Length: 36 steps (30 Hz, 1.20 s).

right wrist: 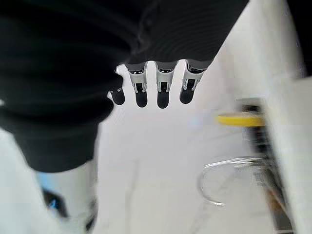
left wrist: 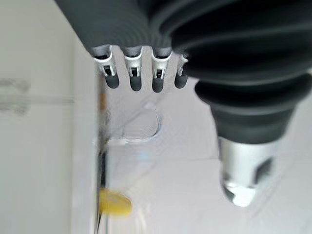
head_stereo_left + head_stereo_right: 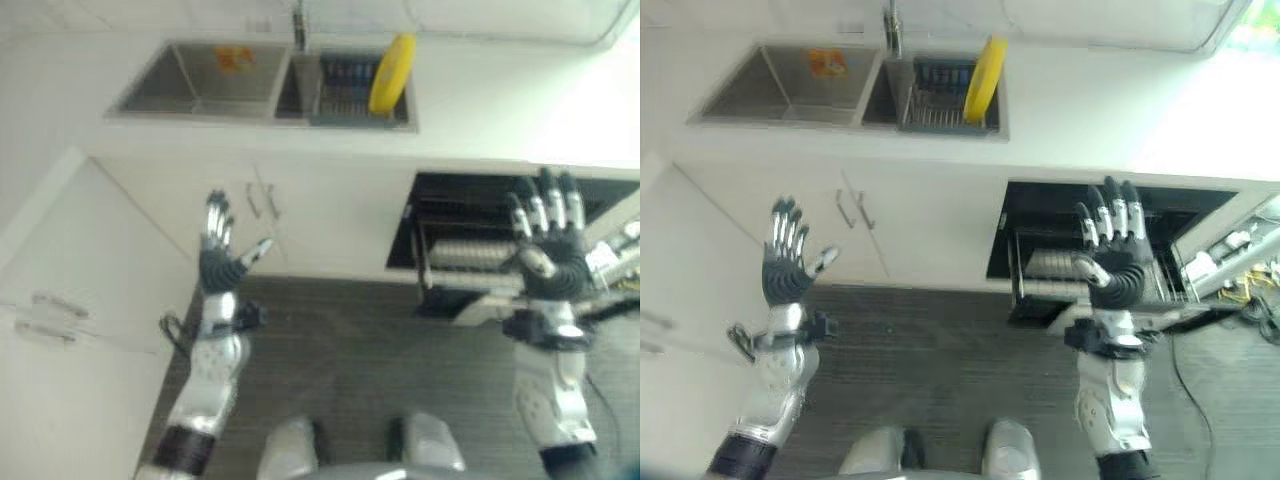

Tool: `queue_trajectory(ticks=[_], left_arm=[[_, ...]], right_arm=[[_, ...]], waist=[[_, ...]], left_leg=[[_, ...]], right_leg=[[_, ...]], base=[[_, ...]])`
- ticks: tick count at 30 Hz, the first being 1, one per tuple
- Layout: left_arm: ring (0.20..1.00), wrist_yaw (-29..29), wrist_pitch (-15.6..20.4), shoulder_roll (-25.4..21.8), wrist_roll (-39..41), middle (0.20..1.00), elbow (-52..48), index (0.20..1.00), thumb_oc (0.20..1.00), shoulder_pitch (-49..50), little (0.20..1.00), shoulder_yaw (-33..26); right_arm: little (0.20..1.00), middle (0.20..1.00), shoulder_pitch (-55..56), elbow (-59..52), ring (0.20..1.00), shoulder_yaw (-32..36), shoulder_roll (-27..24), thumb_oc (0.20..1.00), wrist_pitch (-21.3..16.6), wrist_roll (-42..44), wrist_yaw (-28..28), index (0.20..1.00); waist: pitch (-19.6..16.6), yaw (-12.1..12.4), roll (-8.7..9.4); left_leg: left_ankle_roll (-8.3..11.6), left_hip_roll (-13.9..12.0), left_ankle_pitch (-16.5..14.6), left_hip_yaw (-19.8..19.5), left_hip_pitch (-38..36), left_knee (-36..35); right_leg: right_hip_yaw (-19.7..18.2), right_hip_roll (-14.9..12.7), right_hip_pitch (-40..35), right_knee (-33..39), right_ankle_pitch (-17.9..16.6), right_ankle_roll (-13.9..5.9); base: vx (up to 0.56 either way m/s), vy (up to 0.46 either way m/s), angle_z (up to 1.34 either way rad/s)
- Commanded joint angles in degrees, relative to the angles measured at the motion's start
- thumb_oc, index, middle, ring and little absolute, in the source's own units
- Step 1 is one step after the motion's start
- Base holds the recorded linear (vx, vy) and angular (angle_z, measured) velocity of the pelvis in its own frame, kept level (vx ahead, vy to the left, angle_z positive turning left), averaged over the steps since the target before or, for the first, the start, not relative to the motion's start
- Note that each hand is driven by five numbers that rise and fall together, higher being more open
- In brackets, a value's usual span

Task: Place the dishes in the dishwasher.

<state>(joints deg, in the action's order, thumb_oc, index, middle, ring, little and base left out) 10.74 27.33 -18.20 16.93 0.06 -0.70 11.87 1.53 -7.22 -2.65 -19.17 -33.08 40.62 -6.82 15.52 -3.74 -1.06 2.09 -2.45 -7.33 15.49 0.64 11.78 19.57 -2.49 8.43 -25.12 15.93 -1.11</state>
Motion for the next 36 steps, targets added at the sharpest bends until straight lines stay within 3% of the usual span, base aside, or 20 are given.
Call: queue_trajectory(ticks=[1, 2, 3, 6, 9, 12, 16, 20, 21, 23, 25, 28, 29, 34, 36], left_arm=[[1.000, -3.53, 2.68, -2.28, 0.64, 1.000, -0.89, 1.000, 1.000, -1.06, 1.000, -0.58], [1.000, -3.38, 1.93, -2.44, 2.04, 1.000, -0.50, 1.000, 1.000, -0.91, 1.000, -0.86], [1.000, -3.38, 2.41, -2.38, 2.74, 1.000, -0.13, 1.000, 1.000, -0.66, 1.000, -1.28], [1.000, -1.99, 3.54, -2.21, 0.75, 1.000, -1.31, 1.000, 1.000, 0.80, 1.000, -2.94], [1.000, -0.20, 4.26, -1.82, 0.36, 1.000, -1.60, 1.000, 1.000, 2.24, 1.000, -4.26], [1.000, -1.75, 4.68, -1.44, -0.15, 1.000, -0.55, 1.000, 1.000, 2.06, 1.000, -4.90], [1.000, -2.90, 4.63, -2.10, -1.18, 1.000, -0.58, 1.000, 1.000, 3.05, 1.000, -5.83], [1.000, -6.74, 6.43, -3.09, -0.60, 1.000, -1.51, 1.000, 1.000, 4.15, 1.000, -7.40], [1.000, -9.00, 6.63, -3.47, -0.14, 1.000, -1.60, 1.000, 1.000, 4.08, 1.000, -7.66], [1.000, -12.46, 7.93, -4.16, -1.57, 1.000, -1.08, 1.000, 1.000, 2.91, 1.000, -6.32], [1.000, -12.33, 7.89, -4.39, -1.92, 1.000, -0.73, 1.000, 1.000, 2.46, 1.000, -5.77], [1.000, -9.76, 7.93, -5.40, -2.95, 1.000, -0.71, 1.000, 1.000, 1.61, 1.000, -6.04], [1.000, -8.39, 7.52, -6.16, -3.81, 1.000, -1.19, 1.000, 1.000, 1.81, 1.000, -6.65], [1.000, -7.94, 8.23, -5.62, -3.19, 1.000, -0.79, 1.000, 1.000, 3.09, 1.000, -5.32], [1.000, -8.39, 8.89, -5.12, -2.99, 1.000, -1.12, 1.000, 1.000, 4.09, 1.000, -5.18]], right_arm=[[1.000, 1.000, -1.50, -1.32, 1.000, 2.44, -1.21, 1.000, -2.21, 0.67, -0.83, 1.000], [1.000, 1.000, -1.04, -1.16, 1.000, 2.48, -1.59, 1.000, -1.37, 2.14, -1.82, 1.000], [1.000, 1.000, -1.08, -0.95, 1.000, 2.25, -1.41, 1.000, -1.02, 2.77, -2.55, 1.000], [1.000, 1.000, -0.91, -0.86, 1.000, 1.92, -0.50, 1.000, -0.04, 0.37, -4.24, 1.000], [1.000, 1.000, -0.06, -1.00, 1.000, 0.44, -0.95, 1.000, 1.75, 0.30, -4.27, 1.000], [1.000, 1.000, 0.68, -0.86, 1.000, -0.17, -1.33, 1.000, 1.59, -0.23, -4.33, 1.000], [1.000, 1.000, 0.96, 0.11, 1.000, -0.98, -1.73, 1.000, 2.13, 1.96, -5.64, 1.000], [1.000, 1.000, 0.45, 0.29, 1.000, -0.91, -1.14, 1.000, 2.69, 0.69, -6.62, 1.000], [1.000, 1.000, 0.07, 0.22, 1.000, -0.74, -0.64, 1.000, 3.23, 0.98, -6.07, 1.000], [1.000, 1.000, -0.30, 0.01, 1.000, -1.37, 0.95, 1.000, 2.76, 0.31, -4.26, 1.000], [1.000, 1.000, -0.15, -0.33, 1.000, -1.70, 1.43, 1.000, 3.39, 0.11, -4.30, 1.000], [1.000, 1.000, -0.16, 0.30, 1.000, -2.73, 1.84, 1.000, 4.12, 1.69, -7.61, 1.000], [1.000, 1.000, -0.32, 0.43, 1.000, -2.47, 2.10, 1.000, 4.67, 1.99, -9.26, 1.000], [1.000, 1.000, -1.45, 0.86, 1.000, -2.68, 0.90, 1.000, 3.91, 1.32, -7.55, 1.000], [1.000, 1.000, -1.23, -0.16, 1.000, -2.09, 0.32, 1.000, 4.79, 1.14, -6.49, 1.000]], waist=[[-1.84, -1.25, 2.62], [-1.46, -1.10, 3.06], [-1.45, -1.00, 2.90], [-1.62, -0.86, 1.97], [-1.47, 0.65, 0.97], [-1.52, 0.71, 0.43], [-1.82, 1.34, -0.12], [-3.07, 2.39, -0.49], [-3.78, 3.27, -0.72], [-3.98, 3.43, -1.08], [-3.64, 3.03, -1.32], [-2.25, 2.31, -1.42], [-1.71, 1.38, -1.26], [-3.44, 1.66, -0.25], [-3.69, 1.50, 0.31]], left_leg=[[-1.02, 0.99, -0.27, 3.39, -1.23, 7.29], [0.57, -0.70, 2.90, 1.81, 2.87, 13.89], [0.58, -0.96, 3.95, 0.73, 4.34, 13.14], [1.14, -2.64, 7.35, -0.58, 4.08, 5.96], [3.57, -5.22, 14.86, -7.46, 6.68, -5.79], [4.12, -6.87, 16.82, -5.98, 8.54, -7.70], [3.31, -4.99, 14.45, -7.79, 7.37, -6.94], [1.31, -2.65, 9.26, -6.29, 4.76, -6.71], [0.18, -1.44, 7.99, -6.24, 4.33, -6.85], [-3.09, 1.25, 6.14, -7.90, 2.10, -8.37], [-3.72, 1.64, 5.82, -8.62, 0.89, -8.99], [-2.74, 0.98, 5.28, -7.29, -3.51, -11.22], [-2.92, 0.64, 4.33, -7.36, -5.13, -12.28], [-0.14, -1.62, 5.21, -6.52, -3.70, -10.87], [0.15, -1.24, 3.97, -6.85, -3.13, -8.36]], right_leg=[[-0.39, 0.60, -10.63, 16.44, -8.95, -0.48], [-1.45, 0.60, -11.40, 17.13, -9.12, 0.25], [-2.67, 0.76, -11.33, 17.20, -9.27, 0.31], [-5.62, 1.76, -12.07, 18.12, -9.09, 0.15], [-10.84, 2.75, -15.55, 20.77, -8.33, -0.40], [-10.43, 1.98, -16.85, 20.38, -7.51, -0.78], [-11.68, 1.49, -17.29, 17.92, -5.71, -1.10], [-8.98, -1.46, -17.22, 14.92, -4.10, -2.65], [-7.88, -2.48, -17.48, 11.84, -3.03, -3.30], [-9.21, -2.97, -11.51, -4.49, -7.31, -6.04], [-9.99, -2.82, -8.34, -8.52, -9.03, -6.75], [-5.01, -6.75, -4.64, 6.45, -11.68, -6.79], [-7.21, -7.36, -2.23, 7.34, -13.88, -7.86], [-6.12, -4.22, -8.42, 18.42, -11.73, -5.36], [-6.68, -3.46, -9.32, 20.04, -11.68, -4.37]], base=[[0.11, -0.105, -0.07], [0.10, -0.040, 0.02], [0.17, 0.011, 0.17], [0.22, 0.128, -0.44], [0.39, 0.172, -0.63], [0.36, 0.130, -0.83], [0.33, 0.185, -0.42], [0.26, 0.196, -0.69], [0.30, 0.259, -0.95], [0.22, 0.189, -0.58], [0.10, 0.006, 0.09], [0.09, -0.205, 0.05], [0.06, -0.211, -0.54], [0.07, -0.262, -0.05], [0.07, -0.214, 0.02]])
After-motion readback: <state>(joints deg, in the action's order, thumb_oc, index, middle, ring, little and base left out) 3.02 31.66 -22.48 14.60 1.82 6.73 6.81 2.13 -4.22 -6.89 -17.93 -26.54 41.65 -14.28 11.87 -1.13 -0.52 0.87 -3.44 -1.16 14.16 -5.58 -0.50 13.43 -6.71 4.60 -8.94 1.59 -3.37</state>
